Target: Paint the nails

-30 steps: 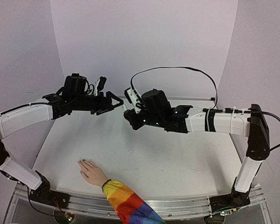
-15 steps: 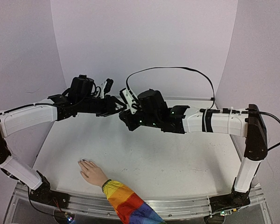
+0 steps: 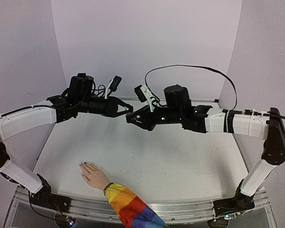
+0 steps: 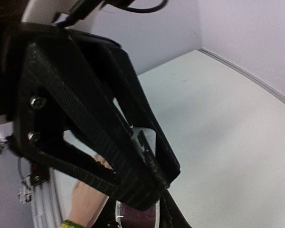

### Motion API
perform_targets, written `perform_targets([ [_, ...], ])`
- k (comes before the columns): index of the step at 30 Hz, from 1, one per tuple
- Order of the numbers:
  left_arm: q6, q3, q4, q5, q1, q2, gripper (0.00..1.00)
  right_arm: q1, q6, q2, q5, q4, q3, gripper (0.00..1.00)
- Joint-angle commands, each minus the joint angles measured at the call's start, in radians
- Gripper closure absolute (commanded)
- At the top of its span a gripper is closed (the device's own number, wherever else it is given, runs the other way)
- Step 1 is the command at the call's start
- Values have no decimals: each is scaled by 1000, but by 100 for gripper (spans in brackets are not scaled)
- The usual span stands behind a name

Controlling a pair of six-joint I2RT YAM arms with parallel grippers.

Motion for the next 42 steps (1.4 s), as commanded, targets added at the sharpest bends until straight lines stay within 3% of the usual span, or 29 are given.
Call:
perform_targets([
  [1,108,35,290,487,-46,-75,100,-7,-12,-142,-734,267,-23,100],
  [2,138,38,314,588,-73,-90,100,-8,-3,-159,-833,305,-39,100],
  [4,202,39,317,658,-109,-118,100,-8,23,-199,-903,382,-71,100],
  [9,222,34,319,625,-113,-133,100,-24,12,-293,-757,388,-126,100],
  [12,202,24,318,529,-109,-137,100,-38,10,-324,-686,386,-156,100],
  [13,193,18,314,483,-103,-141,94,-41,8,-333,-656,385,-166,100],
  [15,164,2,309,399,-74,-149,66,-41,-11,-347,-585,362,-177,100],
  [18,81,-17,298,283,6,-152,34,-42,-75,-361,-413,275,-184,100],
  [20,13,-23,295,254,54,-142,19,-42,-96,-357,-290,224,-179,100],
  [22,-42,-25,294,246,80,-125,13,-42,-105,-340,-213,186,-162,100],
  [27,-78,-18,293,246,82,-113,9,-41,-95,-286,-61,160,-145,100],
  [34,-43,-43,292,66,1,-139,10,-21,-68,-196,82,159,-102,100],
  [42,-113,1,274,-17,-19,-44,26,31,-102,-126,159,152,-48,100],
])
